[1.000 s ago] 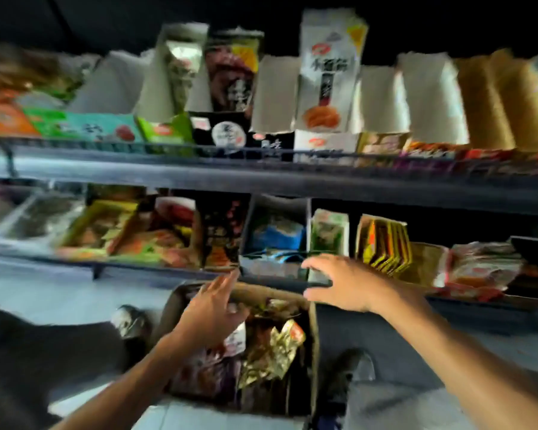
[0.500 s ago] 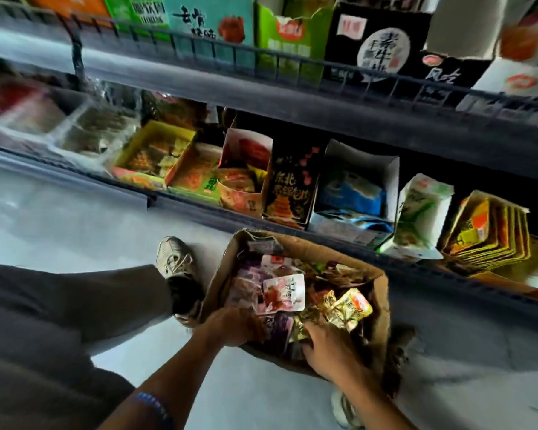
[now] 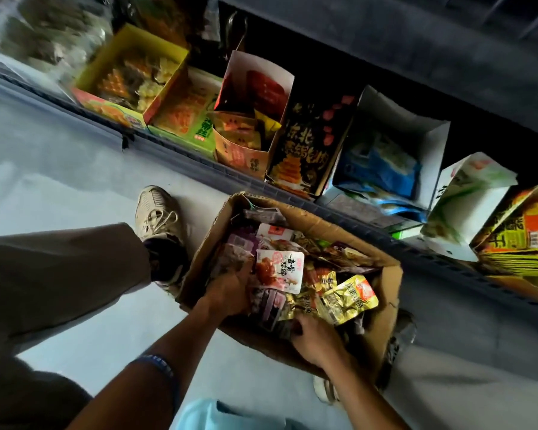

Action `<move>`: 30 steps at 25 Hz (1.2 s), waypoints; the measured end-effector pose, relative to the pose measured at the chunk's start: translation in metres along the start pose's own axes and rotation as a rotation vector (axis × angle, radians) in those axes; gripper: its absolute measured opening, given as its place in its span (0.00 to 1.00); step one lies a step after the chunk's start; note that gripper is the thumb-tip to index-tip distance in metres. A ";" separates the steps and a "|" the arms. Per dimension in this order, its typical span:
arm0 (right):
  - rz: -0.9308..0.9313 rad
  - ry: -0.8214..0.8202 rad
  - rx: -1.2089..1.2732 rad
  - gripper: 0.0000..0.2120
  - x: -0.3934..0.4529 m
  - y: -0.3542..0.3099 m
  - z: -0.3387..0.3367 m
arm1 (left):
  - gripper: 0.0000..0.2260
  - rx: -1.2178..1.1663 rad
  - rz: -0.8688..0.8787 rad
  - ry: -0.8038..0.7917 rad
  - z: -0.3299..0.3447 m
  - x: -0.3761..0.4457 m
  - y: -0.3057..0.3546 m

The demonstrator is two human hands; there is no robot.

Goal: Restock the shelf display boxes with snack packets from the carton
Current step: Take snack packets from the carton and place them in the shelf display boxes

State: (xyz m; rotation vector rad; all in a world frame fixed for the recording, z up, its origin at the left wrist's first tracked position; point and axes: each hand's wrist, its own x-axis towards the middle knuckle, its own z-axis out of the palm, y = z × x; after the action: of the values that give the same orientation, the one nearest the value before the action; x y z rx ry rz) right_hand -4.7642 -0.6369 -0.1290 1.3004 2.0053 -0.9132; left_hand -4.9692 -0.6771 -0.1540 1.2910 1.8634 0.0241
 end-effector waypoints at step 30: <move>0.364 0.505 0.113 0.39 -0.001 0.045 -0.049 | 0.35 0.560 0.294 -0.037 0.031 0.029 0.079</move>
State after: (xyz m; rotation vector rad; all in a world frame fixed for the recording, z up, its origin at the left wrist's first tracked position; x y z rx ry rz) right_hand -4.7268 -0.5849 -0.1094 2.0385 1.9828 -0.5677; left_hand -4.8919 -0.6311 -0.1562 1.9235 1.6898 -0.3879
